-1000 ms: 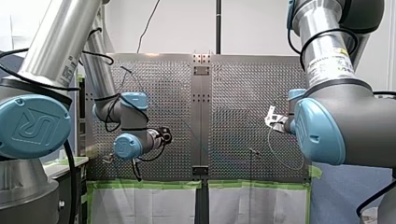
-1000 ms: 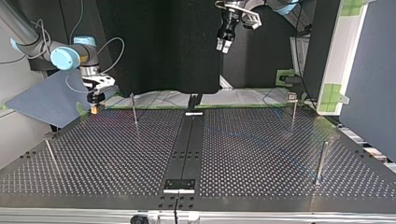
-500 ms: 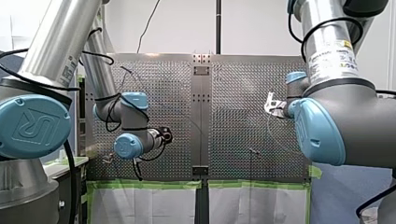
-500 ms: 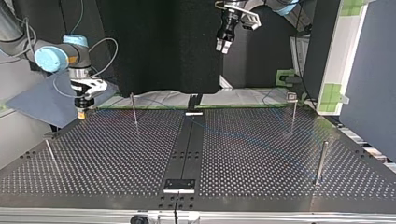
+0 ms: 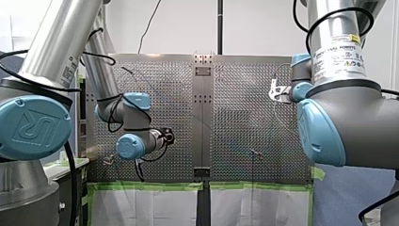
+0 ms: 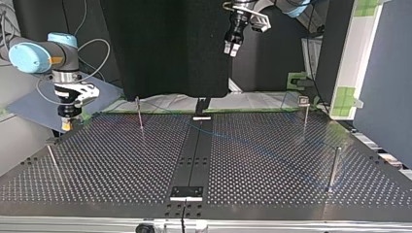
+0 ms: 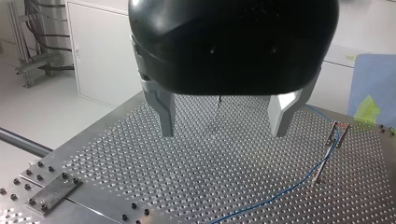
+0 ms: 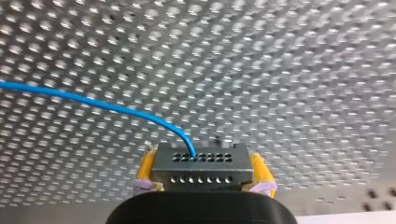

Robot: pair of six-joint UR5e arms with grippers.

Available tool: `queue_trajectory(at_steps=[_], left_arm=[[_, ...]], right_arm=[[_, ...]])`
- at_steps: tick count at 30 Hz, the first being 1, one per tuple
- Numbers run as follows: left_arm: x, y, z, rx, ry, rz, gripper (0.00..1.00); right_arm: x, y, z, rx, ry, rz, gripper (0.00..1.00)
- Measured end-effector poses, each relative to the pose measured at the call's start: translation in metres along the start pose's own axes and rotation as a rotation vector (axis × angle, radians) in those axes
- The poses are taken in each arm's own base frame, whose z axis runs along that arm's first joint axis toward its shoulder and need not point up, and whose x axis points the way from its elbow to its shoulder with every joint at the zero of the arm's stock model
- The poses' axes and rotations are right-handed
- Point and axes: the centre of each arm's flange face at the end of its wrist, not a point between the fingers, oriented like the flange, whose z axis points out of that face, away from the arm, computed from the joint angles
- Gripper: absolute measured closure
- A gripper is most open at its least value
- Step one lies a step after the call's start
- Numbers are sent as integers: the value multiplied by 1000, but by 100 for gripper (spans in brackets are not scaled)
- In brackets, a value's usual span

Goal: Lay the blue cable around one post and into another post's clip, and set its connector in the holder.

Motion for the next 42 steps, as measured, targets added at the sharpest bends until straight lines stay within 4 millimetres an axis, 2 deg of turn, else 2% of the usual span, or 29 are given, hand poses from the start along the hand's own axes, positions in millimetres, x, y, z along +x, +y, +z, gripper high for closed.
queue_trajectory(at_steps=[8, 10, 13, 23, 42], left_arm=[[0, -1, 2, -2, 8, 4, 0], [0, -1, 2, -3, 10, 6, 0], [0, -1, 2, -4, 12, 8, 0], [1, 0, 1, -10, 23, 14, 0], [3, 2, -2, -24, 47, 25, 0]], right_arm=[[45, 9, -7, -4, 78, -86, 100], [48, 11, -8, 1, 83, -98, 100], [45, 15, -7, 12, 74, -103, 100], [14, 36, 2, 27, 12, -87, 100], [34, 74, 17, 95, -21, -68, 100]])
